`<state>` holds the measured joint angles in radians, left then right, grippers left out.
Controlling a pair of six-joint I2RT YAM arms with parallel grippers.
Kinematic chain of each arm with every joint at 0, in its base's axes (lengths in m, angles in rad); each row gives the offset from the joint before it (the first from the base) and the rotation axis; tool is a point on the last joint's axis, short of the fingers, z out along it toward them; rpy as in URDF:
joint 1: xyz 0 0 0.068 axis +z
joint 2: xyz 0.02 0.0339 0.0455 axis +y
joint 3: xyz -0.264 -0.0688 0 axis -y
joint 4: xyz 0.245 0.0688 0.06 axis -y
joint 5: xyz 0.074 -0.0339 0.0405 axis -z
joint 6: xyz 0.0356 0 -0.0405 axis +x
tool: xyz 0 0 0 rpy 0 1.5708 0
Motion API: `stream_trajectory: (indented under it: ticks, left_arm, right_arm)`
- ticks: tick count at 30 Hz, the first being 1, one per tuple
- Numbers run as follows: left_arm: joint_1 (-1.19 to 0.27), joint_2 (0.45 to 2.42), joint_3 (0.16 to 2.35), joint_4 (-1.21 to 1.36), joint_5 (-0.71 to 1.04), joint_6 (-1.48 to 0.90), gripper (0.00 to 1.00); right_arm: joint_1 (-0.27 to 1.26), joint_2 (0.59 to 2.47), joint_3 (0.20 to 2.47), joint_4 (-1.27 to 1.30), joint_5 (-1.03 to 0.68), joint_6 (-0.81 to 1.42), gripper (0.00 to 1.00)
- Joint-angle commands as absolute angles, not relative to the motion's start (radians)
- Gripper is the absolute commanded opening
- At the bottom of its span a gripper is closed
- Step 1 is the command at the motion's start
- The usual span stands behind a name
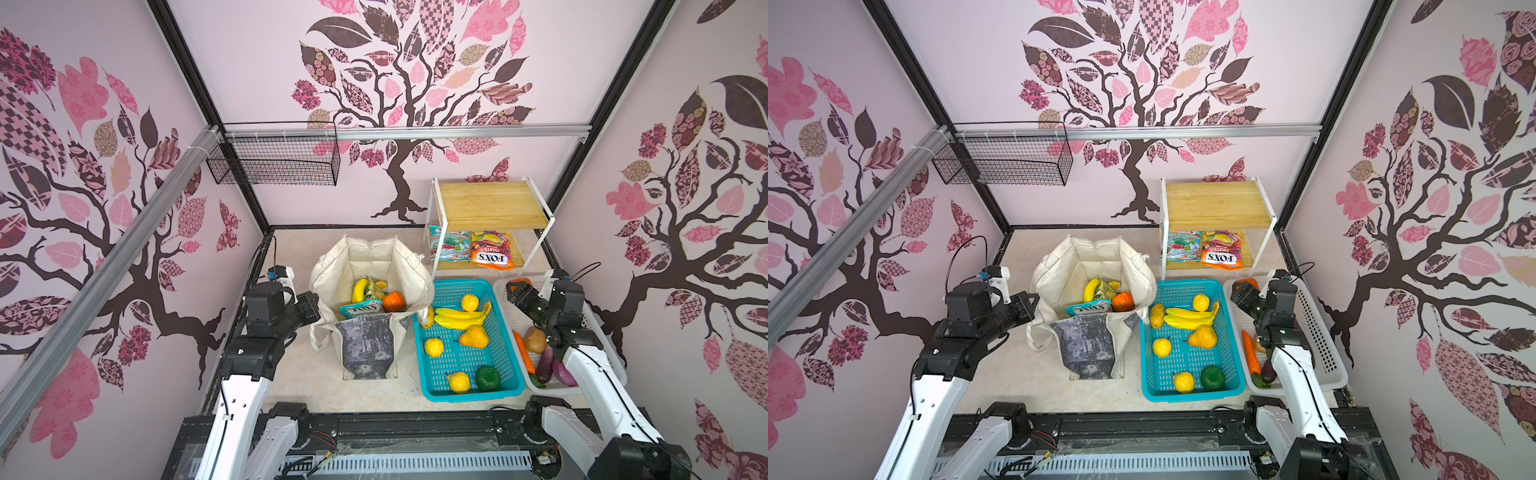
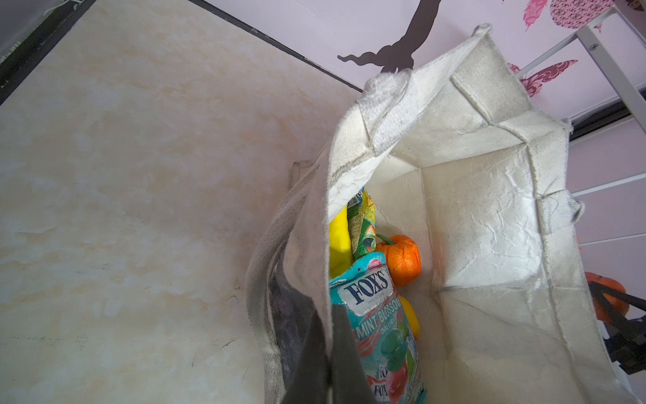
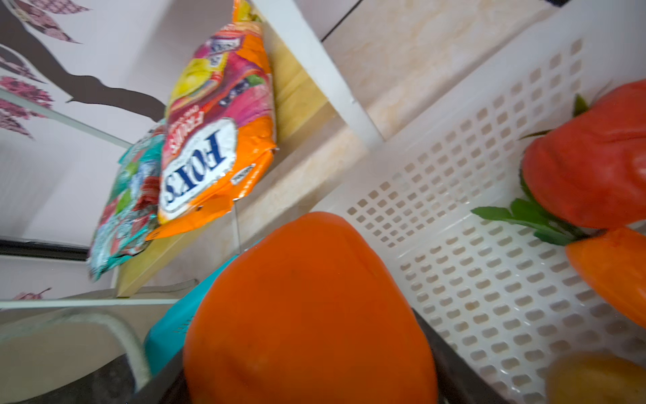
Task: Place the food into the grocery bag and tie it
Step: 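Close the right gripper on the orange tomato and lift it, then carry the orange tomato with the right gripper over the tote bag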
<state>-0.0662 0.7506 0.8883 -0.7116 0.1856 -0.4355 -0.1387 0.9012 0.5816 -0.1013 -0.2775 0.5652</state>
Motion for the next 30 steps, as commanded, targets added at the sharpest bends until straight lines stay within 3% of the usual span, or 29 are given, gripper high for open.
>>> stream_trajectory:
  ticks: [1,8,11,20,26,30]
  left_arm:
    - [-0.061,0.741,0.866,-0.71,0.19,-0.414,0.0]
    - [-0.061,0.741,0.865,-0.709,0.19,-0.415,0.0]
    - [-0.061,0.741,0.865,-0.709,0.19,-0.414,0.0]
    - [-0.061,0.747,0.866,-0.71,0.191,-0.413,0.0]
    - [-0.06,0.746,0.864,-0.71,0.19,-0.415,0.0]
    - [-0.061,0.755,0.864,-0.709,0.196,-0.414,0.0]
  right_arm:
    - [-0.138,0.85,0.585,-0.051,-0.415,0.587,0.76]
    - [-0.118,0.819,0.591,0.036,-0.59,0.6,0.75]
    - [-0.046,0.815,0.619,0.034,-0.588,0.585,0.75]
    - [0.309,0.848,0.713,0.06,-0.412,0.55,0.74]
    - [0.634,0.981,0.879,-0.009,-0.158,0.465,0.74]
    - [0.75,1.109,0.99,-0.036,-0.045,0.494,0.73]
